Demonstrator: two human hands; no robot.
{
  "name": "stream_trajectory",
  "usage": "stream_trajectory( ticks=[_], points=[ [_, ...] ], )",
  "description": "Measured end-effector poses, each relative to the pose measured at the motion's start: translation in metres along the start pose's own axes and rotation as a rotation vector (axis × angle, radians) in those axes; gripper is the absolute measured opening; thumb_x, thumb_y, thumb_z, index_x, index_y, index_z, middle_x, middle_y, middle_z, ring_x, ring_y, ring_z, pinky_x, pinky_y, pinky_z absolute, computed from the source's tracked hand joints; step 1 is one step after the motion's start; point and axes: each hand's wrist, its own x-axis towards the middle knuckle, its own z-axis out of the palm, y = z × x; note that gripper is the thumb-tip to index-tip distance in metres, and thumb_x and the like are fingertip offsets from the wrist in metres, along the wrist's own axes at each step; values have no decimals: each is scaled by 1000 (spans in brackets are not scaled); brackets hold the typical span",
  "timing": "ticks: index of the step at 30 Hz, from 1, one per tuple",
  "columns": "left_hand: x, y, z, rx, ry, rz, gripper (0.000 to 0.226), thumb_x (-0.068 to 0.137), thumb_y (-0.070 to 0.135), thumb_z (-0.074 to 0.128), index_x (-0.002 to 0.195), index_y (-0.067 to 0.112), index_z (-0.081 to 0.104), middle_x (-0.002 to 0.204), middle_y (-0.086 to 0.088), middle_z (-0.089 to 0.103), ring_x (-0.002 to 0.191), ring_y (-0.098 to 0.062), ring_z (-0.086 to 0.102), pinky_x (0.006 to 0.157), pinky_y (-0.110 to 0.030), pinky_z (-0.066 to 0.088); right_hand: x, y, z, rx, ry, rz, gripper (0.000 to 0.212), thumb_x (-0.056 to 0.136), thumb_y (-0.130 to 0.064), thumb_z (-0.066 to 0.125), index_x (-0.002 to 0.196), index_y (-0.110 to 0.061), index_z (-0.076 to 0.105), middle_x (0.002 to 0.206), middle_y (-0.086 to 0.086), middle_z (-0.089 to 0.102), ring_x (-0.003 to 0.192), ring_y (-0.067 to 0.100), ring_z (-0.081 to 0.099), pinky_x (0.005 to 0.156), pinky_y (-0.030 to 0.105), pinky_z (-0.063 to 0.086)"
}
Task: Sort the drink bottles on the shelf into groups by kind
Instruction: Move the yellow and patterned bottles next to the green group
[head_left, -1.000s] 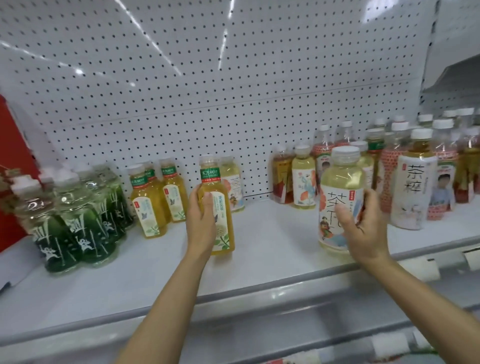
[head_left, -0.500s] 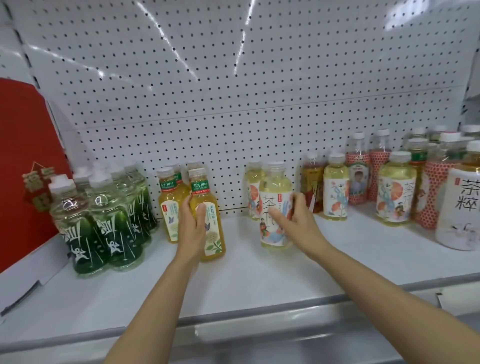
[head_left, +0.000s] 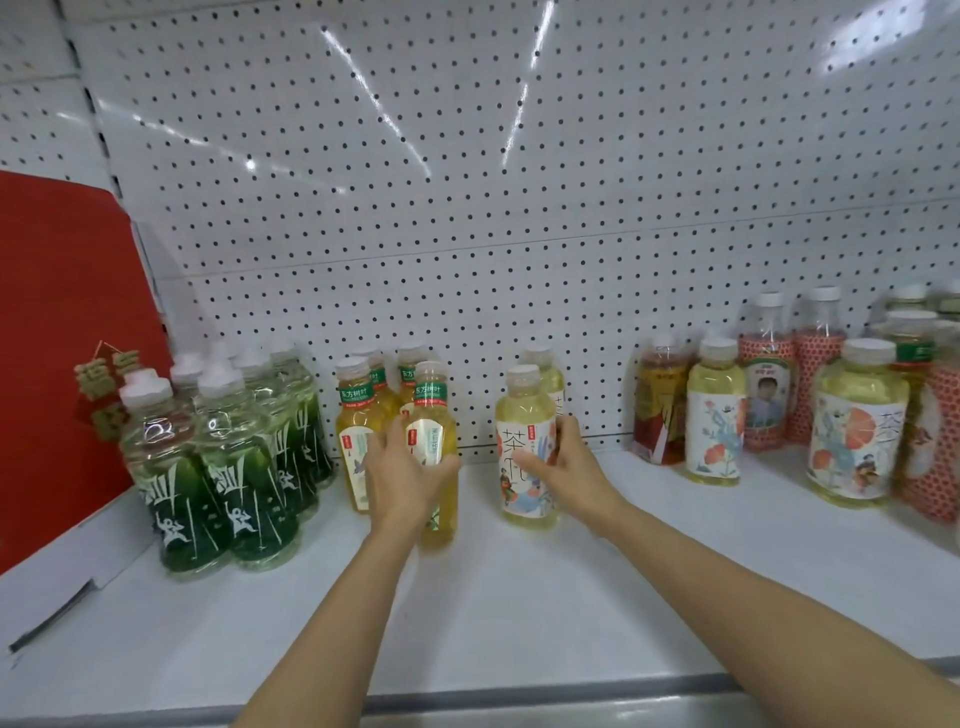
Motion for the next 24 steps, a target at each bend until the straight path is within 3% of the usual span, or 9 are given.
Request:
stream_trajectory(
  ticks=[3, 7, 9, 14, 17, 21, 24],
  points=[
    [-3, 4, 7, -49, 68, -9, 79, 76, 28, 77, 145, 18, 41, 133, -9, 43, 123, -28, 46, 94, -36, 41, 9, 6, 3, -14, -21, 0, 62, 72, -51, 73, 114, -22, 38, 117, 2, 61, 108, 21, 63, 90, 49, 54],
    [-4, 5, 25, -89, 165, 4, 80, 77, 19, 75, 145, 14, 35, 134, -12, 36, 124, -30, 37, 100, -43, 41, 18, 11, 8, 9, 3, -22, 51, 83, -28, 75, 119, -24, 40, 119, -4, 62, 110, 16, 63, 93, 46, 53],
    [-4, 6, 34, -77, 227, -1, 80, 78, 17, 74, 145, 11, 32, 134, -13, 34, 120, -32, 36, 99, -48, 44, 24, 14, 8, 9, 9, -24, 51, 81, -26, 76, 121, -25, 44, 118, -6, 65, 108, 13, 64, 94, 43, 53],
    [-6, 2, 53, -20, 321, 63, 80, 80, 12, 75, 145, 5, 29, 136, -20, 34, 116, -36, 39, 94, -48, 46, 43, 29, 12, -53, 62, -54, 56, 63, -53, 79, 112, -38, 57, 117, 1, 62, 106, 14, 63, 90, 43, 55],
    [-2, -5, 57, 21, 318, 82, 83, 80, 15, 78, 145, 5, 28, 137, -20, 34, 119, -36, 41, 95, -48, 47, 47, 28, 20, -130, 112, -78, 62, 59, -57, 74, 114, -34, 56, 113, -1, 59, 106, 15, 60, 90, 41, 54],
    [0, 1, 48, 51, 286, 30, 84, 80, 20, 81, 145, 4, 30, 139, -19, 37, 122, -37, 42, 98, -48, 48, 50, 22, 27, -260, 149, -110, 63, 66, -49, 79, 119, -25, 54, 114, -4, 63, 105, 16, 61, 88, 42, 53],
    [-10, 14, 46, 114, 338, 219, 83, 76, 26, 82, 142, 2, 37, 141, -17, 40, 125, -34, 41, 101, -45, 45, 48, 17, 24, -416, 218, -122, 54, 75, -54, 72, 119, -24, 57, 111, -5, 66, 99, 16, 63, 81, 40, 54]
  ],
)
